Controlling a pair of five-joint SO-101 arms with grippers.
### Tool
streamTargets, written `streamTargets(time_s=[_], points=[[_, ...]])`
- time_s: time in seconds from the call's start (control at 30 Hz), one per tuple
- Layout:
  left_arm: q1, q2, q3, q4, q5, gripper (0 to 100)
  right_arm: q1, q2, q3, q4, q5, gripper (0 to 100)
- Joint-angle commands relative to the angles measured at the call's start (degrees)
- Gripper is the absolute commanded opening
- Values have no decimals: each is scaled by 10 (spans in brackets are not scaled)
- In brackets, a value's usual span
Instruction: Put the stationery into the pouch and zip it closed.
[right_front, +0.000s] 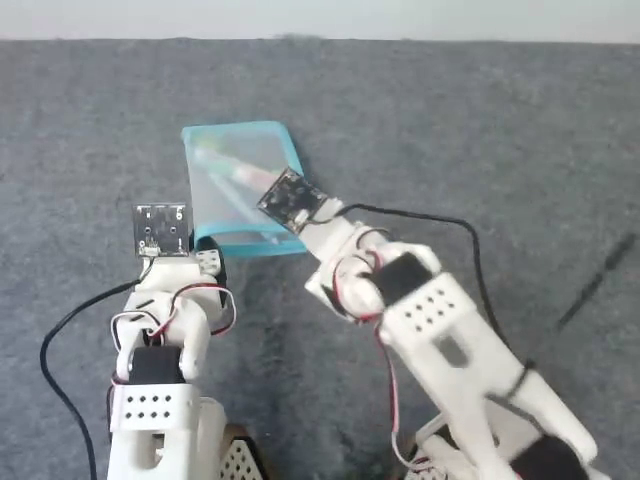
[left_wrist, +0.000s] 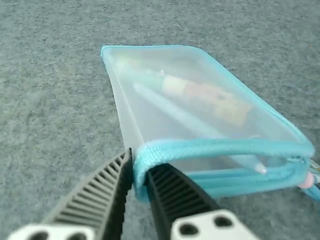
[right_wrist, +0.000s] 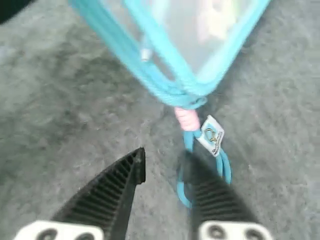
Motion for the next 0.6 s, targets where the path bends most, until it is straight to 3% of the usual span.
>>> streamTargets(time_s=[0.0,0.4,0.47,0.57], points=[[6,-11,-24,-11,-6,13,7,79,-14,-54,9,318],[6,-11,-24,-11,-6,13,18,288,-146,-121,9,346],[6,-11,-24,-11,-6,13,18,305,-156,-123,9,318],[6,-11,-24,-11,-6,13,19,313,-157,-122,9,200]])
